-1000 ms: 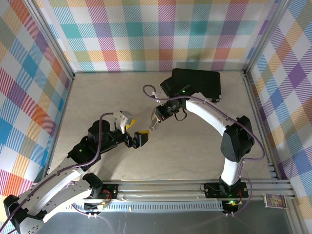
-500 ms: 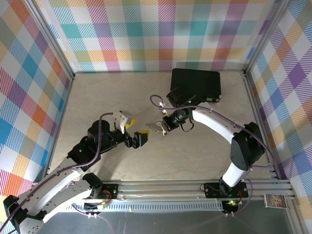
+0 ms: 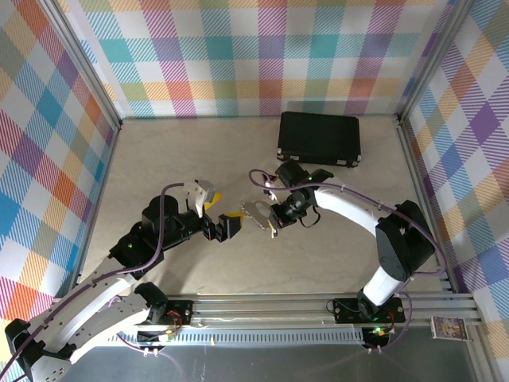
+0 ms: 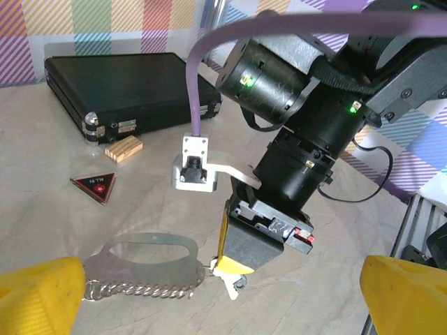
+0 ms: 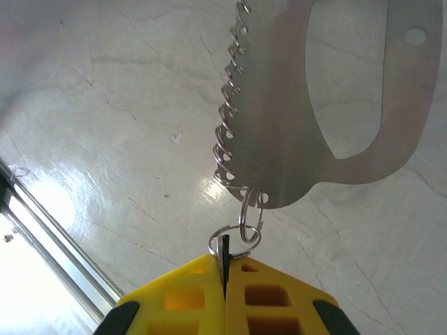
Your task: Put the keys on the keyring
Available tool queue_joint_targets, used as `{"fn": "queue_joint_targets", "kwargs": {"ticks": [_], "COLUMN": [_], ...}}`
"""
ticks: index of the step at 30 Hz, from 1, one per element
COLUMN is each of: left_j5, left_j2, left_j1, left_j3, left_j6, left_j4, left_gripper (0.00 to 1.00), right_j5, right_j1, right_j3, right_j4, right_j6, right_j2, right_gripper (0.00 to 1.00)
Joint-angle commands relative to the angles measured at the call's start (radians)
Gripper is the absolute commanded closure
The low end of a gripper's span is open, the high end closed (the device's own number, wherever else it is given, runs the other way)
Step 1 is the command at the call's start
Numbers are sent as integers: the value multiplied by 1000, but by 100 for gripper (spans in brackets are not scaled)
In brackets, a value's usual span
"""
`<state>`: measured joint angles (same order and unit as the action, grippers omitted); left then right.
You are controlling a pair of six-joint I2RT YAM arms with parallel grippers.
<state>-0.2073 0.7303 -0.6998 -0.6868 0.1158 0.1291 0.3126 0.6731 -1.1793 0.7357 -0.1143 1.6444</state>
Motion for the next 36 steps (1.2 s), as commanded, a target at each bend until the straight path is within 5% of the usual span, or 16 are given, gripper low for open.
{"fn": "queue_joint_targets", "kwargs": {"ticks": [1,36], "left_j5": [7,46], "left_j2": [-6,-25], "left_j1": [-7,-6], "left_j3": [-19,8], "left_j6": [4,25], "left_j4": [-25,16], "left_gripper": [0,0], "right_j5": [47,103], "right_j1": [-3,16], "right_j3": [40,268], "right_j4": [-33,-105], "right_j6": [-29,-97], "right_j2": [-23,-41], "right_gripper": [100,100]}}
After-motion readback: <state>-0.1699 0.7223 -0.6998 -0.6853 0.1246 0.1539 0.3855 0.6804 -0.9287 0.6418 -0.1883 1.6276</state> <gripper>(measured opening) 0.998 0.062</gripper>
